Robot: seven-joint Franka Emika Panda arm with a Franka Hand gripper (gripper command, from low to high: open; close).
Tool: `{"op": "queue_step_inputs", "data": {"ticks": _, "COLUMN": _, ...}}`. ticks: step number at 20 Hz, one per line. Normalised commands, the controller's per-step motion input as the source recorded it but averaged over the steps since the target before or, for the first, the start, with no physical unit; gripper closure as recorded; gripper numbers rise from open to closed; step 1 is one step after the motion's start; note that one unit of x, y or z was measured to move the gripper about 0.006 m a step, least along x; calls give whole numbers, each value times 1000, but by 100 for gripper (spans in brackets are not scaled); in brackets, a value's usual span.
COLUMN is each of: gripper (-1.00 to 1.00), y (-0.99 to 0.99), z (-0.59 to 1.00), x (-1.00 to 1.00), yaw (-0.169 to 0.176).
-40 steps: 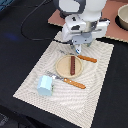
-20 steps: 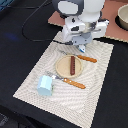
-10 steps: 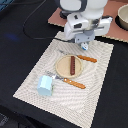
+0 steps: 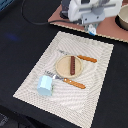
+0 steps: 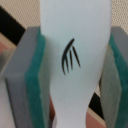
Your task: Interact with the objects in diverse but meaningful ways.
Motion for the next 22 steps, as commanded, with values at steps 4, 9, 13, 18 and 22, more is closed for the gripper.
{"op": "queue_step_inputs", "data": {"ticks": 4, "gripper": 100, "y": -46, "z": 557, "x": -318, "yaw": 1}}
{"op": "queue_step_inputs", "data": {"ticks": 9, "gripper": 100, "y": 175, "z": 368, "x": -429, "yaw": 19}}
{"op": "queue_step_inputs", "data": {"ticks": 13, "gripper": 100, "y": 393, "z": 172, "x": -774, "yaw": 71}}
{"op": "queue_step_inputs", "data": {"ticks": 18, "gripper": 100, "y": 498, "z": 98, "x": -882, "yaw": 82}}
{"op": "queue_step_inputs", "data": {"ticks": 22, "gripper": 100, "y": 459, "z": 30, "x": -875, "yaw": 93}}
